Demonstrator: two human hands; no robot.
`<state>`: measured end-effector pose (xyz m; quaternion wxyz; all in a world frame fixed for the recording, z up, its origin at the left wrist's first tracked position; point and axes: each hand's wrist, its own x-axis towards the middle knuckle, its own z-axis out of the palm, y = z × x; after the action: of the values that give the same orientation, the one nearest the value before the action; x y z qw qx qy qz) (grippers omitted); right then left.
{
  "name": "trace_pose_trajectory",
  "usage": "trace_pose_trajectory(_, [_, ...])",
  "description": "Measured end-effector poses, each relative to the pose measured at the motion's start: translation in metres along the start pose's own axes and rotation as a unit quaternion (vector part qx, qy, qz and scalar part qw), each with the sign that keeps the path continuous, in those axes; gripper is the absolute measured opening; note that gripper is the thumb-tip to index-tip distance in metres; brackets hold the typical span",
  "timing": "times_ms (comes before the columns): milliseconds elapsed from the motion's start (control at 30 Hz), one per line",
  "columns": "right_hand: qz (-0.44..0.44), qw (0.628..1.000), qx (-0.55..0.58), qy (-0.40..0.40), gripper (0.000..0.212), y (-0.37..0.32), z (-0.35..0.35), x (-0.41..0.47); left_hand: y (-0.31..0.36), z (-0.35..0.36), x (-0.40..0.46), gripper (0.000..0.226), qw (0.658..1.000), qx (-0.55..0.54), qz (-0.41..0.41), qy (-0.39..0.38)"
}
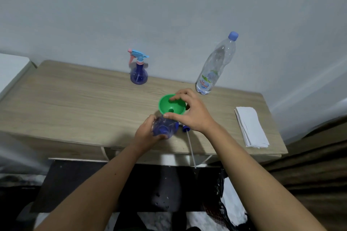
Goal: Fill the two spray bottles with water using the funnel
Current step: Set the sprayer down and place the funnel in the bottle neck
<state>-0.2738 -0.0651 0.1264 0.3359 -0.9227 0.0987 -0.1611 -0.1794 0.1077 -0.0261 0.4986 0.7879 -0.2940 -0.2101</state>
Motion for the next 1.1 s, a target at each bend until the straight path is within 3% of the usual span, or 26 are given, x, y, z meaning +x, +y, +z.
trace_pose_trajectory(133, [-0.002,1.000,-0.005,-0.014,0.062,0.001,0.000,0.001,0.000,-0.001,0.001,0.074,1.000,-0.010,-0.014,-0.005])
trace_pose_trajectory(267, [0.034,0.999,0.021,-0.007,0.087,-0.003,-0.002,-0.001,-0.004,0.000,0.001,0.072,0.999,-0.034,-0.016,-0.009])
trace_pose_trajectory(400, [0.033,0.999,0.014,-0.001,0.077,-0.001,-0.003,-0.005,-0.002,-0.001,-0.002,0.068,0.999,-0.037,-0.012,-0.003])
trace_pose_trajectory(633, [0.056,0.998,0.025,-0.011,0.077,-0.003,-0.002,-0.003,0.004,0.001,-0.006,0.071,1.000,-0.022,0.003,0.000])
trace_pose_trajectory(933, [0.067,0.996,0.063,0.013,0.078,0.001,-0.008,-0.007,0.007,0.013,-0.013,0.103,0.999,0.013,0.020,0.033])
trace_pose_trajectory(1100, [0.080,0.991,0.105,0.025,0.075,0.006,-0.021,-0.016,0.011,0.020,-0.036,0.121,0.994,0.004,-0.021,0.105])
